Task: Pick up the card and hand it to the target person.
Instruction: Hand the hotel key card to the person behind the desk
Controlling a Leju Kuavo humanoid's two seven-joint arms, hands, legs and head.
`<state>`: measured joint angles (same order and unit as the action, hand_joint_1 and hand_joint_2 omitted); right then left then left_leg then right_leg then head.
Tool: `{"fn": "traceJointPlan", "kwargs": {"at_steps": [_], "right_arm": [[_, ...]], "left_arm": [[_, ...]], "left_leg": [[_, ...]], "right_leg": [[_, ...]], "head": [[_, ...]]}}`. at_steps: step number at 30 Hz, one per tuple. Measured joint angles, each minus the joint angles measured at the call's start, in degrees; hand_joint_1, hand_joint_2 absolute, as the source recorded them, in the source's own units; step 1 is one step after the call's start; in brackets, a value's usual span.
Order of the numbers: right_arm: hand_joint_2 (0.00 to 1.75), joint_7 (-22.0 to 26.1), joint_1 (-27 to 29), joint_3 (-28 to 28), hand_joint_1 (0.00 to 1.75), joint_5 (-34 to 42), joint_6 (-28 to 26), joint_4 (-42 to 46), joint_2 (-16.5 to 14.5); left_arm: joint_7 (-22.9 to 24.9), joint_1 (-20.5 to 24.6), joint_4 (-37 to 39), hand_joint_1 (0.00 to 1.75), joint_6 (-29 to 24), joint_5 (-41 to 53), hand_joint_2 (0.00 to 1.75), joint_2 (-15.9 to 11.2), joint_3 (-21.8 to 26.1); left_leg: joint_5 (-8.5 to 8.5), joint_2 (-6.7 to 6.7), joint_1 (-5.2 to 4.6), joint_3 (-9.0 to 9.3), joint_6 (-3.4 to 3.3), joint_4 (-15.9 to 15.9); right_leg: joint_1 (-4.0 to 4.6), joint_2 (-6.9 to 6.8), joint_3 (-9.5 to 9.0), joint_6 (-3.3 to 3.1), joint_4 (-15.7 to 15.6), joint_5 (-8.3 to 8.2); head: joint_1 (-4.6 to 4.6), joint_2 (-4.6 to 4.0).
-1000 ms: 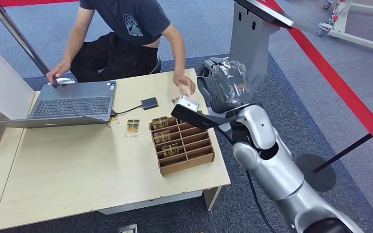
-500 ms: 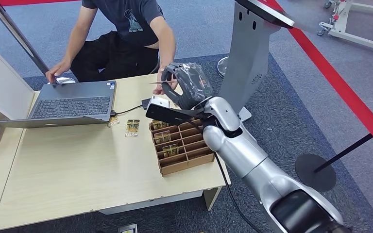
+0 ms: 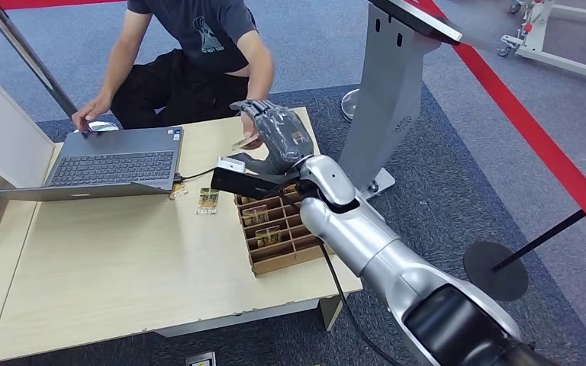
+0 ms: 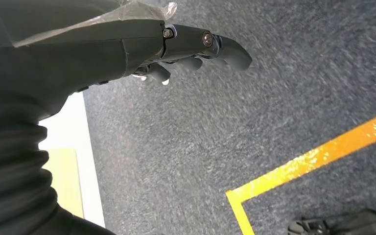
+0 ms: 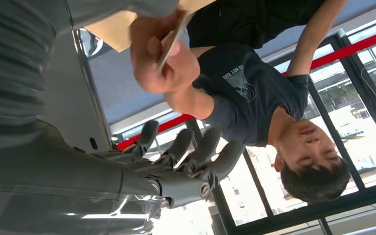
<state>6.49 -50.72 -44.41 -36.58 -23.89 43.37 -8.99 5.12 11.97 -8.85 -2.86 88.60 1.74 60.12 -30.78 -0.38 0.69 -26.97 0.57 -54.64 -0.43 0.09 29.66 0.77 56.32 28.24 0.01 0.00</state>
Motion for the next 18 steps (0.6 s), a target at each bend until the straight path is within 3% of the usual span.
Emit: {"fn": "traceJointPlan", "kwargs": {"at_steps": [2, 6, 11, 13, 15, 17, 18], "right_arm": [[1.75, -0.3, 0.1, -0.2, 0.00, 1.8, 0.0, -0.1, 0.0], [1.75, -2.2, 1.7, 0.2, 0.00, 11.8, 3.8, 2.7, 1.3], [1.75, -4.7, 8.0, 2.8, 0.00, 36.9, 14.6, 11.4, 6.1], [1.75, -5.0, 11.2, 4.2, 0.00, 43.7, 15.7, 15.8, 8.7], [1.75, -5.1, 14.6, 5.8, 0.00, 49.2, 16.4, 20.5, 11.4], [1.75, -5.1, 17.9, 7.3, 0.00, 52.4, 17.2, 25.4, 14.3], [1.75, -5.3, 19.5, 8.0, 0.00, 52.6, 17.6, 27.9, 15.7]], "left_arm": [[0.2, -0.3, 0.0, 0.00, -1.2, 0.0, 0.00, 0.0, 0.0], [-0.7, -1.0, 0.0, 0.00, -2.9, -0.7, 1.75, 0.0, 0.0], [-4.4, -2.0, 0.0, 0.00, -8.9, -2.2, 1.75, 0.1, 0.0], [-4.9, -2.3, 0.0, 0.00, -11.8, -2.7, 0.87, 0.0, 0.1], [-5.4, -2.5, 0.0, 0.00, -12.7, -2.8, 0.87, 0.0, 0.1], [-5.9, -2.8, 0.0, 0.00, -12.6, -3.2, 1.75, 0.0, 0.1], [-6.3, -2.9, 0.0, 0.00, -12.5, -3.6, 1.75, -0.1, 0.1]], "left_leg": [[0.00, 0.01, 0.00, 0.01, 0.00, 0.0], [0.00, 0.02, -0.01, 0.04, 0.00, 0.0], [-0.02, 0.01, -0.06, 0.06, -0.02, 0.0], [-0.03, 0.01, -0.10, 0.05, -0.04, 0.0], [-0.05, 0.02, -0.11, 0.05, -0.06, 0.0], [-0.07, 0.03, -0.11, 0.06, -0.08, 0.0], [-0.07, 0.03, -0.11, 0.06, -0.09, 0.0]], "right_leg": [[0.00, 0.00, 0.00, 0.00, 0.0, 0.00], [0.00, 0.00, 0.01, 0.00, 0.0, 0.00], [0.00, 0.00, 0.00, 0.00, -0.1, 0.00], [-0.01, 0.00, 0.00, 0.01, -0.1, 0.00], [-0.01, 0.00, 0.00, 0.01, -0.1, 0.00], [-0.02, 0.01, 0.01, 0.01, -0.1, 0.00], [-0.03, 0.01, 0.01, 0.01, -0.1, 0.00]], "head": [[0.00, 0.00], [0.00, 0.00], [0.01, 0.00], [0.01, 0.00], [0.01, 0.00], [0.00, 0.00], [0.01, 0.00]]}}
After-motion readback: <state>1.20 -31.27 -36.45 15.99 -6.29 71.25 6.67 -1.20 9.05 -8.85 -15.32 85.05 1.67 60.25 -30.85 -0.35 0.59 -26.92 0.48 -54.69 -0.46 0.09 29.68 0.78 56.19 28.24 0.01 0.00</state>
